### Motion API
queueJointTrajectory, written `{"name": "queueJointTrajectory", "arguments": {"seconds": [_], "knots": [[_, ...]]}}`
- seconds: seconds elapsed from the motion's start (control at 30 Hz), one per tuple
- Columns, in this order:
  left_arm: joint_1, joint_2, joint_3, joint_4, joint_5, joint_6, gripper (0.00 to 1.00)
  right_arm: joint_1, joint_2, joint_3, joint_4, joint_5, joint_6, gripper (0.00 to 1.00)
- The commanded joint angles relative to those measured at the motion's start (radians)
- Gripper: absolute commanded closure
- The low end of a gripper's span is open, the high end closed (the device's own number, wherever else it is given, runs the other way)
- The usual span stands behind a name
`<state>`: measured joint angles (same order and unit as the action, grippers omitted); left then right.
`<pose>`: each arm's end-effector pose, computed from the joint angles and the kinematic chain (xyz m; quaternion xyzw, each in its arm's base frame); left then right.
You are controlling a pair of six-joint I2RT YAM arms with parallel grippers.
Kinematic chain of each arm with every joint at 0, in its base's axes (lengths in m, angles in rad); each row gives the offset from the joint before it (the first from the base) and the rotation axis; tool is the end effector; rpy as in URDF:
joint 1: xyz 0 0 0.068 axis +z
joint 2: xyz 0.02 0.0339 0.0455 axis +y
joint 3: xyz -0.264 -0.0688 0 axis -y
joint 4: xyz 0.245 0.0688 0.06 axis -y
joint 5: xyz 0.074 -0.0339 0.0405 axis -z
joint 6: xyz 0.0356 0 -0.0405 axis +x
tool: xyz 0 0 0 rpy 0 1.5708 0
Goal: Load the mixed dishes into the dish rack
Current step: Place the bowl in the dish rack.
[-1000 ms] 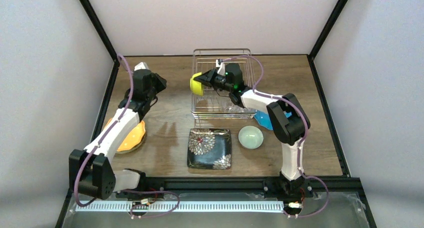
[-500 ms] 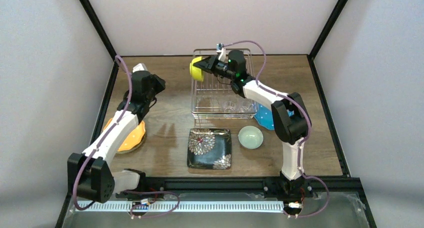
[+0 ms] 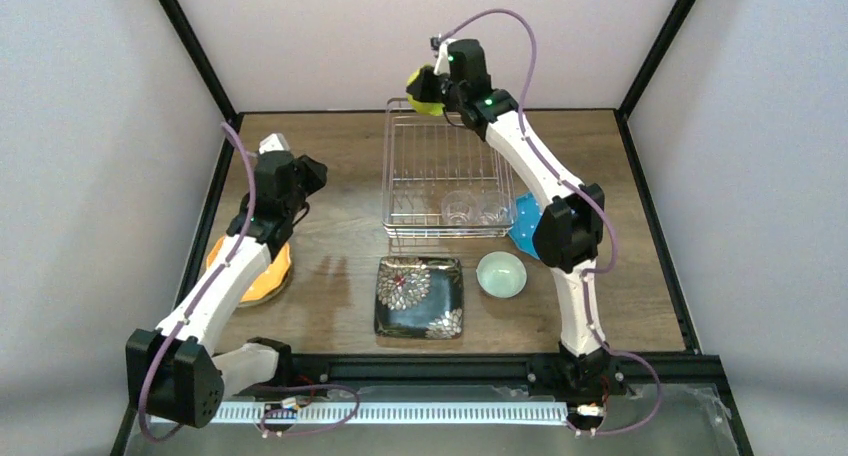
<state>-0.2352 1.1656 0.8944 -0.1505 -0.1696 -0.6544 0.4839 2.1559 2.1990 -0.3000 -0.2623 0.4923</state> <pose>0.2616 -0.0565 0.3036 -0.2191 0.8085 -0.1688 0.5194 0.4496 0.2468 0.3765 -0.0766 0.7854 0.3754 0.4862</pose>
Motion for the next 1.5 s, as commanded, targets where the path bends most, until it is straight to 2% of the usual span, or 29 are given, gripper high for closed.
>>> {"name": "queueJointTrajectory", "arguments": {"seconds": [0.0, 0.2, 0.63, 1.47], "knots": [[0.002, -0.029, -0.044, 0.028, 0.023, -0.026, 0.12, -0.002, 0.081, 0.033, -0.299, 0.209, -0.179, 1.0], [0.002, -0.039, -0.07, 0.05, 0.044, -0.042, 0.12, -0.007, 0.092, -0.005, -0.395, 0.366, -0.223, 0.99], [0.002, -0.082, -0.122, 0.051, 0.071, -0.062, 0.12, -0.042, 0.128, -0.081, -0.423, 0.489, -0.244, 0.99], [0.002, -0.127, -0.186, 0.052, 0.087, -0.071, 0.12, -0.057, 0.306, 0.069, -0.409, 0.52, -0.287, 0.99]]}}
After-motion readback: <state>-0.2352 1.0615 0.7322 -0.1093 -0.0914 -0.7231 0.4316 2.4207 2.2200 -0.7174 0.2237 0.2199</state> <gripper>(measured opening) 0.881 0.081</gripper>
